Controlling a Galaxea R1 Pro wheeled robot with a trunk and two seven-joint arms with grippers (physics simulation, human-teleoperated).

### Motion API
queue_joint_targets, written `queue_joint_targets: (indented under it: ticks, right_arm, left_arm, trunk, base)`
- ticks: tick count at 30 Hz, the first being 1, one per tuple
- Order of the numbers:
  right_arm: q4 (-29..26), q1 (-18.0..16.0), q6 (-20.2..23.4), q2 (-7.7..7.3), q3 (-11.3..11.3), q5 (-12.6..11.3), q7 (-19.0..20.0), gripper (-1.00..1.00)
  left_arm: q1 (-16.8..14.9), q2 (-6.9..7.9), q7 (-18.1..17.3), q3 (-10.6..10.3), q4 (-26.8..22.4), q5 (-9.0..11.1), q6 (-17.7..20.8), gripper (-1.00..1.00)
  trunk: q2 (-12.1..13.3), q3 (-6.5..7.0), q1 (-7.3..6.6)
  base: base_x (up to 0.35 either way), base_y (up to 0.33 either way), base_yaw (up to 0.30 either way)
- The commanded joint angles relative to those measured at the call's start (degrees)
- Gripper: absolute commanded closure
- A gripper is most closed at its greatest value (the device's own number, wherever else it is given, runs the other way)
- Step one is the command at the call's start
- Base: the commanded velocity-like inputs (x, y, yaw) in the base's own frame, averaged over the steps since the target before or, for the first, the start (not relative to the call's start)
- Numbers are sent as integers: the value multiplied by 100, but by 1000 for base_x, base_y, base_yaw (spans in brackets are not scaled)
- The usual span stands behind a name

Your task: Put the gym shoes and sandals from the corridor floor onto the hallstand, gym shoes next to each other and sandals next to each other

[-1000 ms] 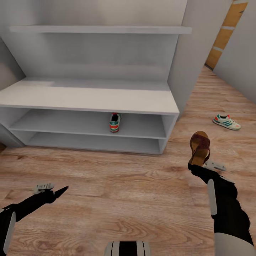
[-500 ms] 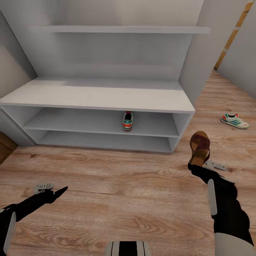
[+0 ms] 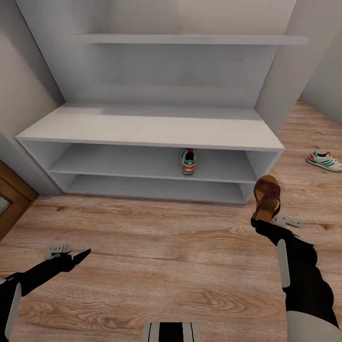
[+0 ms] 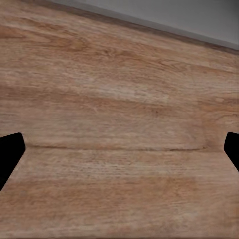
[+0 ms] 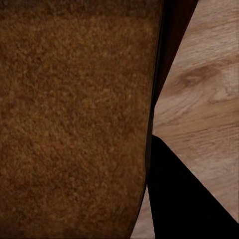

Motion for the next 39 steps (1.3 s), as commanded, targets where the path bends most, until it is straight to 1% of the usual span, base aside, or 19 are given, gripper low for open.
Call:
queue_joint_targets:
  ticks: [1,39]
  right_arm:
    - [0,0,0,0,0,-21,-10,100]
    - [0,0,0,0,0,-21,-9,100]
  left_arm:
    - [0,0,0,0,0,0,0,-100]
    - [0,0,0,-5,0,7,0,-100]
  trunk:
    - [0,0,0]
    - [0,0,0]
  base:
    - [0,350,0]
    - [0,348,0]
